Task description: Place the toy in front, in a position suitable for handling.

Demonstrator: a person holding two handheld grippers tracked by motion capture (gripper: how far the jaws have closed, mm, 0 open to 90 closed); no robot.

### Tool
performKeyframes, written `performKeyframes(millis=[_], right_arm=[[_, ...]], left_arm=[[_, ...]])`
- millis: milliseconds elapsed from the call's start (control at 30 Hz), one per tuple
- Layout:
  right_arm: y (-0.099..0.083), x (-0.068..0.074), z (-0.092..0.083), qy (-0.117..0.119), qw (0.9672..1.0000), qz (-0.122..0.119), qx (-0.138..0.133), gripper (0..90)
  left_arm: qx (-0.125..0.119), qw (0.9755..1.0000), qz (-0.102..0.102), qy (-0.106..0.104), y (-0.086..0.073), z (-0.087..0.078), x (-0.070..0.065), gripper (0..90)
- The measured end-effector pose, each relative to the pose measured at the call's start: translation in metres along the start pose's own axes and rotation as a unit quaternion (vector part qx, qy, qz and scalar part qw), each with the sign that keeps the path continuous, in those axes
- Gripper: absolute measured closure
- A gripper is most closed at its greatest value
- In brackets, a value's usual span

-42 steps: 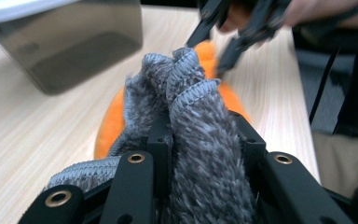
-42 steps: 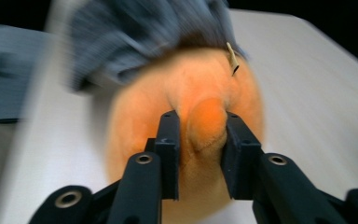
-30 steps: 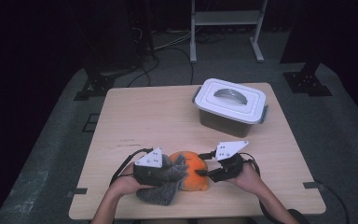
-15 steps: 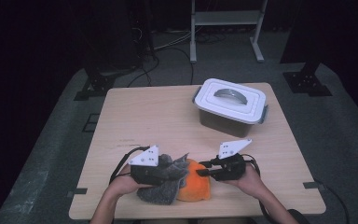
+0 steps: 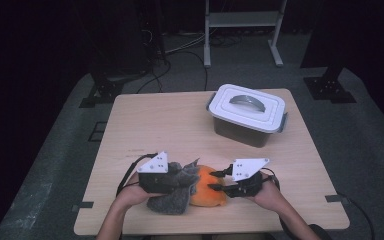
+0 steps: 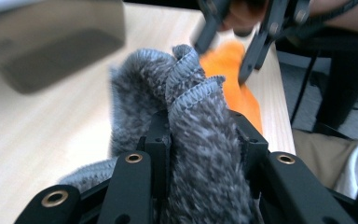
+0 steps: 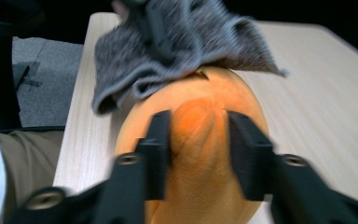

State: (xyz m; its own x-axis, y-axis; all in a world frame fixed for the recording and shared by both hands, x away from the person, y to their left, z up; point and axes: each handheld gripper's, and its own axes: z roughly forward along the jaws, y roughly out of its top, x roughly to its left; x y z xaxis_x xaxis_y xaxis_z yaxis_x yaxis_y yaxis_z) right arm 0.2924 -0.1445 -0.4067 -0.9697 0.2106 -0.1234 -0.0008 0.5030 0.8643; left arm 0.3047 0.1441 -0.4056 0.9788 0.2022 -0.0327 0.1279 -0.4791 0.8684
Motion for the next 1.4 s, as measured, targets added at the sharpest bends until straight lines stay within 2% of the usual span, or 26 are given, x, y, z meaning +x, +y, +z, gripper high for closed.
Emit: performKeyframes(millis=[33,100,167,200,267,333,400,433,467,533,600,667,733,767,833,867,933,967,1000,1100,1133,1300,1400], right_arm=[[-0.001,-0.002,0.000,0.006,0.9999,0.013,0.005,46.9],[-0.002,-0.006,-0.001,0.005,0.9987,0.049,-0.006,34.1],[-0.002,-0.007,0.003,0.017,0.9979,0.063,0.005,29.6],[-0.003,-0.006,0.007,0.018,0.9980,0.057,0.019,29.3],[-0.005,-0.005,0.012,0.013,0.9984,0.046,0.031,33.1],[-0.008,-0.007,0.010,0.015,0.9986,0.041,0.031,39.0],[-0.010,-0.008,0.007,0.014,0.9985,0.034,0.040,42.8],[-0.012,-0.010,0.005,0.017,0.9986,0.032,0.039,43.7],[-0.014,-0.011,0.004,0.019,0.9986,0.033,0.038,44.3],[-0.016,-0.014,0.003,0.025,0.9986,0.033,0.033,45.4],[-0.017,-0.014,0.004,0.029,0.9987,0.026,0.033,46.0],[-0.016,-0.015,0.004,0.031,0.9986,0.023,0.035,47.1],[-0.016,-0.014,0.004,0.032,0.9989,0.013,0.033,48.6],[-0.016,-0.013,0.004,0.032,0.9989,0.009,0.032,48.9],[-0.014,-0.011,0.005,0.034,0.9991,-0.001,0.026,49.3],[-0.013,-0.009,0.007,0.037,0.9990,-0.009,0.022,49.4],[-0.008,-0.005,0.011,0.034,0.9987,-0.029,0.023,48.7],[-0.007,-0.004,0.012,0.029,0.9985,-0.037,0.028,47.5],[-0.006,-0.004,0.012,0.024,0.9986,-0.036,0.031,45.3],[-0.009,-0.010,0.009,0.028,0.9994,0.004,0.023,36.8],[-0.010,-0.011,0.007,0.029,0.9993,0.009,0.020,36.5],[-0.011,-0.011,0.006,0.024,0.9993,0.005,0.028,40.9],[-0.013,-0.012,0.006,0.023,0.9993,0.007,0.028,42.1]], left_arm=[[-0.002,1.0000,-0.006,-0.007,-0.001,0.003,0.000,64.9],[0.000,0.9998,-0.003,-0.018,0.001,0.007,-0.003,65.0],[0.005,0.9996,0.009,-0.026,0.006,0.010,-0.008,64.9],[0.008,0.9995,0.013,-0.027,0.008,0.011,-0.009,64.8],[0.008,0.9996,0.018,-0.022,0.008,0.009,-0.008,64.8],[-0.002,0.9998,0.013,-0.014,0.007,0.003,-0.004,65.4],[0.004,1.0000,0.007,0.001,0.003,-0.003,0.001,65.4],[0.002,1.0000,-0.004,0.002,-0.001,-0.005,0.004,65.3],[0.001,0.9999,-0.015,-0.002,-0.005,-0.006,0.007,65.3],[0.010,0.9997,-0.022,-0.009,-0.013,-0.004,0.011,64.8],[0.001,0.9993,-0.034,-0.015,-0.017,-0.003,0.013,64.8],[-0.002,0.9991,-0.036,-0.022,-0.016,-0.003,0.012,64.9],[-0.013,0.9989,-0.033,-0.031,-0.013,-0.003,0.010,65.0],[-0.026,0.9984,-0.032,-0.039,-0.010,-0.003,0.009,65.0],[-0.054,0.9963,-0.026,-0.062,-0.003,-0.001,0.005,65.0],[-0.057,0.9959,-0.019,-0.068,0.001,0.002,0.002,65.0],[-0.031,0.9978,0.001,-0.058,0.006,0.007,-0.002,65.0],[-0.023,0.9984,0.003,-0.052,0.005,0.009,-0.002,65.1],[-0.024,0.9985,-0.004,-0.050,0.003,0.008,-0.001,65.4],[-0.015,0.9991,-0.016,-0.037,-0.003,0.005,0.003,66.0],[-0.016,0.9990,-0.019,-0.036,-0.005,0.003,0.003,66.0],[-0.005,0.9988,-0.023,-0.043,-0.010,-0.002,0.007,65.8],[-0.006,0.9982,-0.044,-0.040,-0.019,-0.006,0.013,65.3]])
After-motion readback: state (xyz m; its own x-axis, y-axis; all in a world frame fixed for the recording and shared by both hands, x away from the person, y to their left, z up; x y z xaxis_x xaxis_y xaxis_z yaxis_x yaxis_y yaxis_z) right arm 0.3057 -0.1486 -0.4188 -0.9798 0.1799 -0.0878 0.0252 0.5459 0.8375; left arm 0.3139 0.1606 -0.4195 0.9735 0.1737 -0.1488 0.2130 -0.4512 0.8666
